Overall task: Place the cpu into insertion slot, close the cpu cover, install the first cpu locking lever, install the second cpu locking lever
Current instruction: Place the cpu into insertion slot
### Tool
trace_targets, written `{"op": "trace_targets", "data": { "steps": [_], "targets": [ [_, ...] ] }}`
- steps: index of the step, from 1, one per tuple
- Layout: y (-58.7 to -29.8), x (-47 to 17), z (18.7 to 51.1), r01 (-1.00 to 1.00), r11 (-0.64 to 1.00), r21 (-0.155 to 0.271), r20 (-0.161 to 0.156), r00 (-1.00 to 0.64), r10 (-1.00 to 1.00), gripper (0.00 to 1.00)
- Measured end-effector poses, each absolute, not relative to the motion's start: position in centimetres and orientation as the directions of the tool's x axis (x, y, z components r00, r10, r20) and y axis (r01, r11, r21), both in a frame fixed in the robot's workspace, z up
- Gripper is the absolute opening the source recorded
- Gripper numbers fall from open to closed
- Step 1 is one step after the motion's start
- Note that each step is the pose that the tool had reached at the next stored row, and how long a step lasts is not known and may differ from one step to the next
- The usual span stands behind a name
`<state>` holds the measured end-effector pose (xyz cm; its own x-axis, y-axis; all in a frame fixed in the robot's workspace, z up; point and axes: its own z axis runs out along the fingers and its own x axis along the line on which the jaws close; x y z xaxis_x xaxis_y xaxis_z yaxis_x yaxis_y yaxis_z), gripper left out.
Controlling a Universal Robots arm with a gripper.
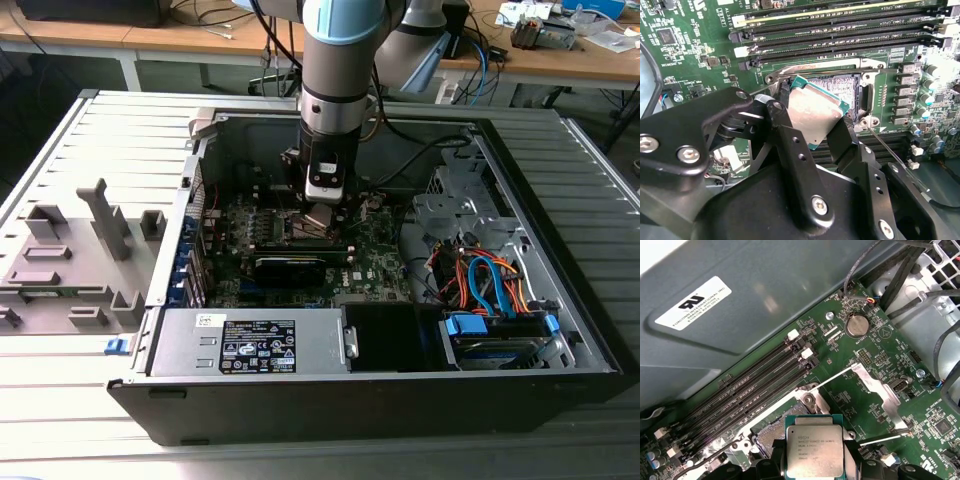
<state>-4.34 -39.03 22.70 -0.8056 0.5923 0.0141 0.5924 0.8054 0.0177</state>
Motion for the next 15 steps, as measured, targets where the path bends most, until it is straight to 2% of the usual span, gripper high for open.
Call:
{"op": "trace_targets", "data": {
  "steps": [15],
  "targets": [
    [-39.03,-4.34,22.60,0.640,0.768,0.018,0.014,-0.768,0.640,0.55]
  ]
}}
